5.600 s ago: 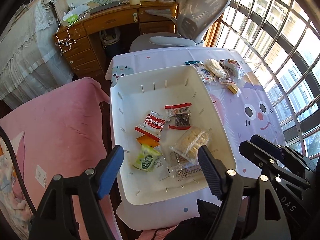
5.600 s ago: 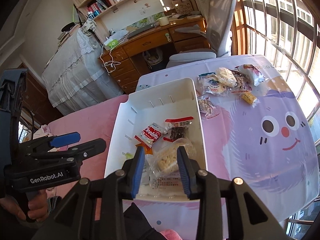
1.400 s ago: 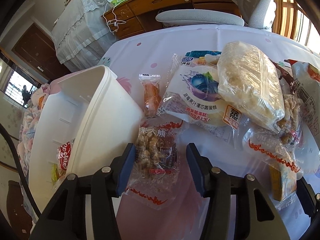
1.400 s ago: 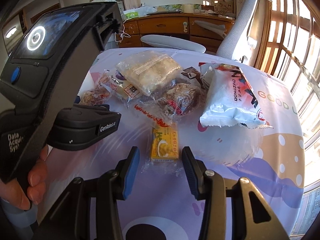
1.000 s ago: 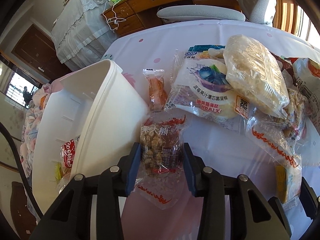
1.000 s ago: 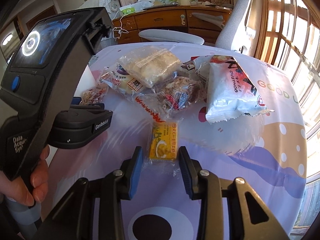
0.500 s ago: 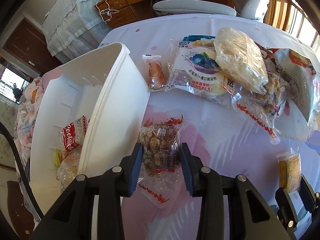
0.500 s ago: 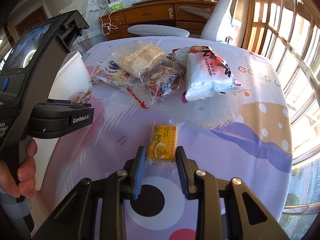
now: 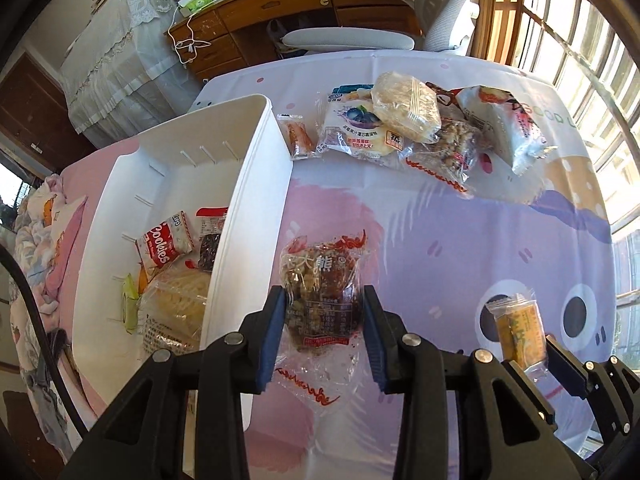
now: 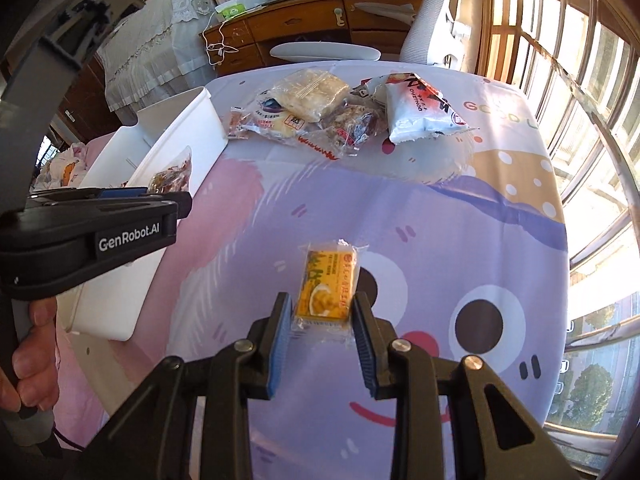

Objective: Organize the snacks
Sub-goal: 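Carry the nut-brittle pack with the left gripper while the right gripper carries the yellow pack to the tray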

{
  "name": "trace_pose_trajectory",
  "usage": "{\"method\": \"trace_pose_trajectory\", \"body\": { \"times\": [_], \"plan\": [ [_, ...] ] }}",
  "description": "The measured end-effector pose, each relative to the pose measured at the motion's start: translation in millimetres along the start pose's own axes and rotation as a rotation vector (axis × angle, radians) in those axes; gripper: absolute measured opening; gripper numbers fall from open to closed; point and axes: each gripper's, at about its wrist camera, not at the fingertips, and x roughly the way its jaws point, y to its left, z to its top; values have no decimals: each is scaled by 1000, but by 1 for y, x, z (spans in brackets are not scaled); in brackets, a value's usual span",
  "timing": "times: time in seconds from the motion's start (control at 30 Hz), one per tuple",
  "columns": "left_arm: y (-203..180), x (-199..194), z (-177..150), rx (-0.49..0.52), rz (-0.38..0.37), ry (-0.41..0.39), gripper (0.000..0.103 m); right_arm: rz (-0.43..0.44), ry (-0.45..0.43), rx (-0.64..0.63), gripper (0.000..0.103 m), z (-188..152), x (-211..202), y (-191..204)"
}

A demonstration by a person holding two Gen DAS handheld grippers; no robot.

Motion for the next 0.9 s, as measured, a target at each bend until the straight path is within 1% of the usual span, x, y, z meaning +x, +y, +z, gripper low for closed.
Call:
{"method": "trace_pose_trajectory", "body": {
  "times": [0.23,0.43,0.57,0.7,0.9],
  "plan": [
    [8,-42,-32,21,-59,-40,36,22,12,23,31,-20,-21,17],
    [30,-63,-42,39,-78,-65,36,45,-3,44,31,-29,-37,29],
    [52,-79,-49,40,-100,-92,36,61,-35,25,31,-29,-49,39],
    [76,-92,-54,46,-110,-114,36,55,-67,16,31,-25,-58,50],
    [118,-101,-56,68,-163,-136,36,28,-115,34,31,-21,-69,76]
  ]
}}
